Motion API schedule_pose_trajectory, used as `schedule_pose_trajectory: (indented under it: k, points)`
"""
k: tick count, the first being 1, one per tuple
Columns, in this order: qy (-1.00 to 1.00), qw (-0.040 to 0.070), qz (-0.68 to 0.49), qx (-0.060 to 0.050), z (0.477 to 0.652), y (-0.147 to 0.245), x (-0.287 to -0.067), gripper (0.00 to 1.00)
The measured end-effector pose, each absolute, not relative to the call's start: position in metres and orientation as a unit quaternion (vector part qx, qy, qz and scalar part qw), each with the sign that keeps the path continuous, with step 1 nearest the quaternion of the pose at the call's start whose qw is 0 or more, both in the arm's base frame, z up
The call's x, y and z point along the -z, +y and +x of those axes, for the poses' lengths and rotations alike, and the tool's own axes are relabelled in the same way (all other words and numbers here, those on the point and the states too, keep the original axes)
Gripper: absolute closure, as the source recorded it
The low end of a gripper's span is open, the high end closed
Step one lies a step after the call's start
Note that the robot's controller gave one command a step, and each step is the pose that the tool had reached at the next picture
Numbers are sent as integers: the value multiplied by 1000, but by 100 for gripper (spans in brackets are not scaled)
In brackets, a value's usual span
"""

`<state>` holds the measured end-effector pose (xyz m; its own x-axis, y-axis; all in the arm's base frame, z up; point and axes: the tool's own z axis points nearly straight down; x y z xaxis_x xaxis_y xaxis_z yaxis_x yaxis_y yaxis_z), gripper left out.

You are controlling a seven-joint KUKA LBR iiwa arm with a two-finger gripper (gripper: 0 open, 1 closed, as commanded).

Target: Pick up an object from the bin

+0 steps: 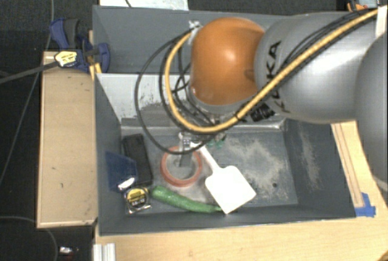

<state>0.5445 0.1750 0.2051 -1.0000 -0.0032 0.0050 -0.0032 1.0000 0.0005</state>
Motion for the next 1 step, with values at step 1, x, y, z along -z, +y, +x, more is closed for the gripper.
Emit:
schedule_pose_trajectory:
  k: [1]
  points:
    - [-1000, -1, -1, 1, 546, 174, -209, 0]
